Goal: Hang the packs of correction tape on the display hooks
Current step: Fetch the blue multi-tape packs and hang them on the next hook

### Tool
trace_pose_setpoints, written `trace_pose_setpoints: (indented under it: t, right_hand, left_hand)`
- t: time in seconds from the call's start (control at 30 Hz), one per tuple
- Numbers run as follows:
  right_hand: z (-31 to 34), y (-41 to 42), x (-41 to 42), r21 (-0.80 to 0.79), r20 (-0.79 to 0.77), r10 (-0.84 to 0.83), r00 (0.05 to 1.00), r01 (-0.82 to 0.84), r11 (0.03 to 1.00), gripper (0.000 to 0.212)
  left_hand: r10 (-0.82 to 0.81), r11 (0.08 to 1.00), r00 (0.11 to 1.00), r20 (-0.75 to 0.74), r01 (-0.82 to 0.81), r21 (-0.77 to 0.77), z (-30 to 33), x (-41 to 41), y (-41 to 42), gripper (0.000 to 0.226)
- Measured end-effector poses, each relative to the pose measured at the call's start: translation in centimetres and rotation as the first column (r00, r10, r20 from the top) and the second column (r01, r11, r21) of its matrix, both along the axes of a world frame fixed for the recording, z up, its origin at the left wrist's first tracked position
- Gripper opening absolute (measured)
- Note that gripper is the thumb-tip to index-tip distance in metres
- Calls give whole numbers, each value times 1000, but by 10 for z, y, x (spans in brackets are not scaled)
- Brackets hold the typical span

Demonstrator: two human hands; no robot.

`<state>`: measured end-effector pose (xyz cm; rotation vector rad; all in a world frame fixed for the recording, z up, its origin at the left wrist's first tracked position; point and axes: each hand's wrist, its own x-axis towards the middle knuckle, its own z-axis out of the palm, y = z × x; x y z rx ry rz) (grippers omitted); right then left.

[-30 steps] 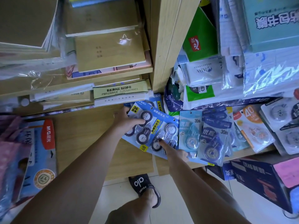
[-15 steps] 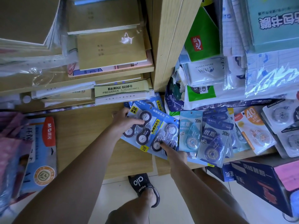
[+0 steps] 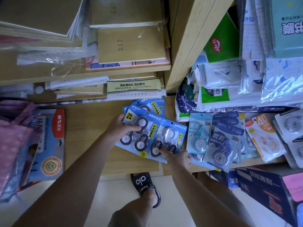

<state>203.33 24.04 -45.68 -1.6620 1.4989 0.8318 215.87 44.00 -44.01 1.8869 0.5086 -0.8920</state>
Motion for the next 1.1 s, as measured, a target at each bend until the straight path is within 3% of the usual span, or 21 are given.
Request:
trace_pose_setpoints:
  t: [0.13, 0.27, 0.47, 0.6, 0.77, 0.9, 1.1]
  right_hand:
    - [-1, 7, 2, 47, 72, -12, 997, 9, 999, 130]
    - [5, -3, 11, 99, 169, -45, 985, 29, 995, 83]
    - [26, -26, 32, 125, 415, 156, 896, -226, 966, 44]
    - [36, -45, 59, 69, 520, 166, 838, -235, 969, 29]
    - [23, -33, 87, 167, 507, 72, 859, -180, 969, 28]
    - [9, -19, 95, 172, 494, 161, 854, -278, 945, 50]
    - [4, -26, 99, 154, 503, 310, 806, -437, 886, 43]
  left_hand:
    - [40, 999, 999, -30, -40, -23, -2, -15, 23, 35]
    - [124, 992, 990, -68, -125, -18, -7, -32, 40, 36]
    - [167, 984, 983, -73, -170, -48, -5, -46, 42, 33]
    - [207, 974, 977, -48, -210, -87, -3, -48, 40, 39]
    - [282, 954, 959, 22, -279, -108, -8, -49, 38, 35]
    - [358, 930, 933, 14, -356, -88, -10, -53, 32, 23]
    - [362, 927, 932, 14, -359, -106, -14, -59, 34, 20]
